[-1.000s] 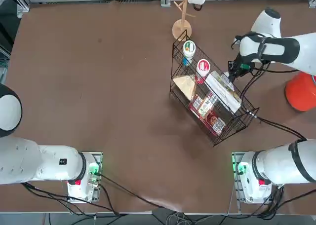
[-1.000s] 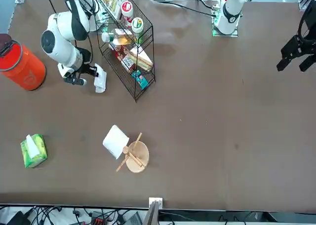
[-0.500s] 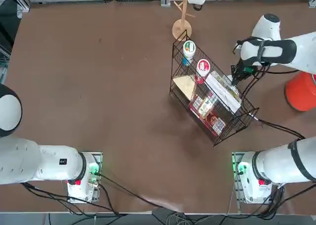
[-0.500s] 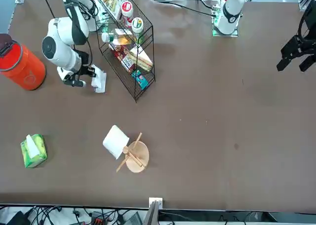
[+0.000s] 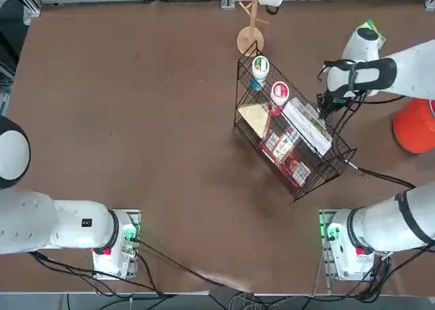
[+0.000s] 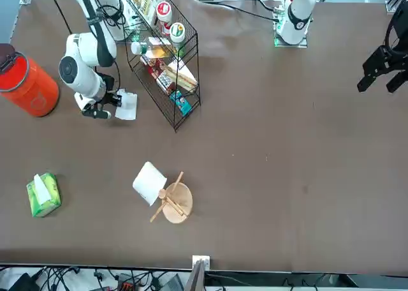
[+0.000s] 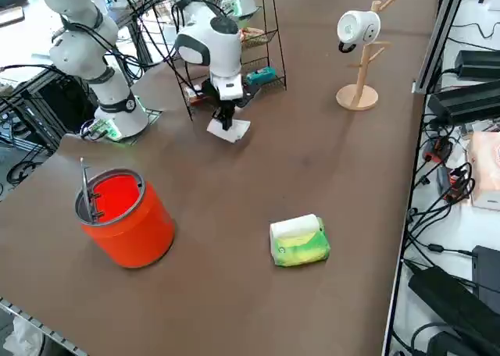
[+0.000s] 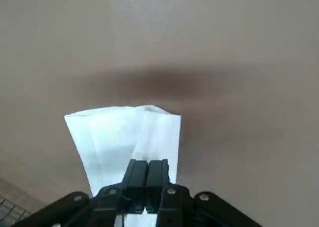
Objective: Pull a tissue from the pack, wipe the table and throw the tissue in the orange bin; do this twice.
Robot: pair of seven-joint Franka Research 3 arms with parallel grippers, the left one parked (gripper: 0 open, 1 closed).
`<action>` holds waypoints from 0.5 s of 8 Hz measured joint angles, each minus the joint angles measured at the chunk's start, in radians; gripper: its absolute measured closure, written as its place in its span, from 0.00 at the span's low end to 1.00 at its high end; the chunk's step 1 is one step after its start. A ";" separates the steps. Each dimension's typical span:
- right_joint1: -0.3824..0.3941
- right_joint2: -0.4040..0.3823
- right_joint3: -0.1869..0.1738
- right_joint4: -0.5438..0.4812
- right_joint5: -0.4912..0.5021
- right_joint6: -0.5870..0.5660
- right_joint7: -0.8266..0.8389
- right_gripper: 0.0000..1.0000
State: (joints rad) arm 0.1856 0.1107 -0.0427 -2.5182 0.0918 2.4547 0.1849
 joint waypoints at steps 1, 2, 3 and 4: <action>0.023 0.002 0.003 0.000 0.000 0.006 0.035 0.99; 0.050 0.002 0.005 0.001 0.000 0.015 0.080 0.99; 0.078 0.007 0.006 0.001 0.000 0.033 0.125 0.99; 0.109 0.021 0.008 0.000 0.000 0.061 0.171 0.99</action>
State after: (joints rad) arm 0.2951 0.1316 -0.0352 -2.5180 0.0919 2.5155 0.3560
